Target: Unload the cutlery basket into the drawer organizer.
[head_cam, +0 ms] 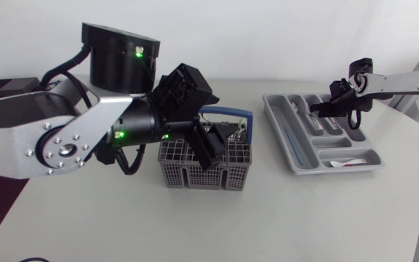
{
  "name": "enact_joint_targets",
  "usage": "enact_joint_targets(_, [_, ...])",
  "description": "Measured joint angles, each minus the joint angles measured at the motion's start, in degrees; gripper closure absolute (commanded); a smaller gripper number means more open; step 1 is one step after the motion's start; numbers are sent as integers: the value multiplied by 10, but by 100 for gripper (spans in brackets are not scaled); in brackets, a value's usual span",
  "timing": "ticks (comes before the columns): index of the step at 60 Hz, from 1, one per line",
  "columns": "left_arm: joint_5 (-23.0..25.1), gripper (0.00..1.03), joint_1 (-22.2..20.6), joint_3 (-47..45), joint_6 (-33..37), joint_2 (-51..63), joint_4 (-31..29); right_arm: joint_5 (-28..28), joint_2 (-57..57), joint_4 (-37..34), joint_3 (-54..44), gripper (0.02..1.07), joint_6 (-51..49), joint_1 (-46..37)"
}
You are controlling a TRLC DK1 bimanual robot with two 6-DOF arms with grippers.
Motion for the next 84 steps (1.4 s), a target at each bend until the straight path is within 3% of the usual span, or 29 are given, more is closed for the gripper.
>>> enact_joint_targets(5, [0,7,-1,0,0,-2,-1,0,-20,9,-25,29,0,0])
enact_joint_targets(8, [0,7,-1,0,0,-3,-4,0,-54,26,-65,21,0,0])
enact_joint_targets(17, [0,6,-1,0,0,-4,-11,-18,-179,60,-172,21,0,3])
enact_joint_targets(28, [0,6,2,0,0,-20,-32,-91,-323,76,-290,20,-3,26])
enact_joint_targets(40, [0,6,27,-3,7,-51,-104,-141,-426,76,-406,20,-14,93])
enact_joint_targets(49, [0,13,38,-38,24,-103,-138,-141,-448,76,-431,20,-11,142])
enact_joint_targets(51, [0,20,40,-49,29,-112,-142,-141,-448,76,-431,21,-7,147])
enact_joint_targets(60, [7,53,66,-108,44,-153,-155,-153,-448,74,-431,52,22,178])
enact_joint_targets(61, [10,63,69,-111,44,-155,-155,-154,-448,74,-431,58,25,181])
enact_joint_targets(63, [16,69,75,-119,46,-158,-156,-157,-448,74,-431,62,33,188])
enact_joint_targets(64, [18,78,78,-123,47,-160,-156,-158,-448,74,-431,70,36,190])
enact_joint_targets(71, [33,82,98,-151,61,-165,-156,-182,-448,68,-426,100,61,212])
enact_joint_targets(84, [52,83,111,-211,97,-152,-138,-246,-409,56,-384,102,122,222])
